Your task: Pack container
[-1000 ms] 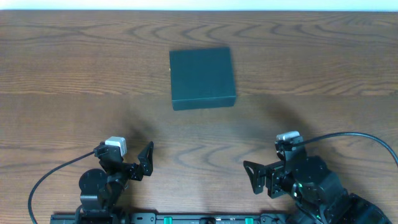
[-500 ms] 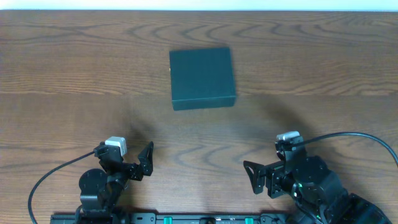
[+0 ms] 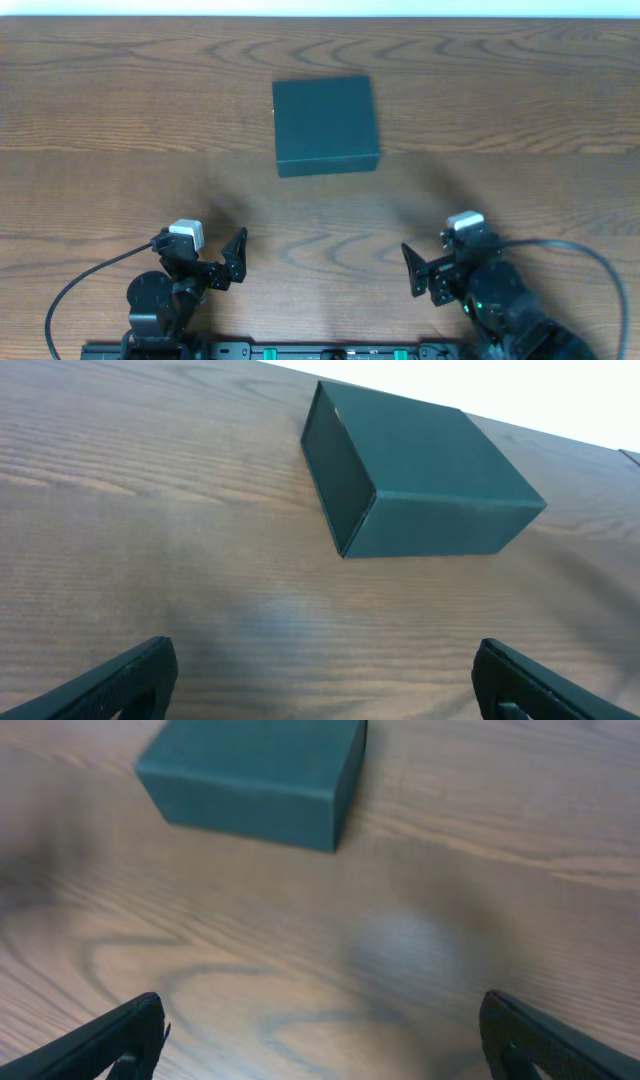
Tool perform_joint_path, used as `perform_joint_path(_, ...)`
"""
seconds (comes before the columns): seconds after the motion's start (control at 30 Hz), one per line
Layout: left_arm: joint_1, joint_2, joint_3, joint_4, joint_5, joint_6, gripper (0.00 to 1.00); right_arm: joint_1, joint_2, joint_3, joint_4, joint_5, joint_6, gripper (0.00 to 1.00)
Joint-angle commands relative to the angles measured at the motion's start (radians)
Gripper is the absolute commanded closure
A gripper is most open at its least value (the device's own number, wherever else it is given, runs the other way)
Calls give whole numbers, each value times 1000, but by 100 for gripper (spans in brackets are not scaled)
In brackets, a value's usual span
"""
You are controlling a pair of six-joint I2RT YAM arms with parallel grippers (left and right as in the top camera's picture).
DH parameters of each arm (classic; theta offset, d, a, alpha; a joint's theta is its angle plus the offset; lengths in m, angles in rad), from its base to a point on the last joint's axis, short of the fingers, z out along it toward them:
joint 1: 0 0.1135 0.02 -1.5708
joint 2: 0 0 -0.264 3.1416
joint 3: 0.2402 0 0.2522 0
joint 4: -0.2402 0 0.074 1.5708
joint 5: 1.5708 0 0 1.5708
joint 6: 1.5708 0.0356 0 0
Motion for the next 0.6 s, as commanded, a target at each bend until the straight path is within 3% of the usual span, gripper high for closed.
perform_joint_path(0.0, 2, -3, -21, -3, 10, -1, 5, -29, -90, -95, 21, 43, -94, 1)
perform_joint_path(0.33, 2, -3, -21, -3, 10, -1, 5, -77, -323, -291, 19, 32, -89, 1)
perform_joint_path(0.57, 2, -3, -21, -3, 10, -1, 5, -76, -359, -333, 21, -23, -67, 1)
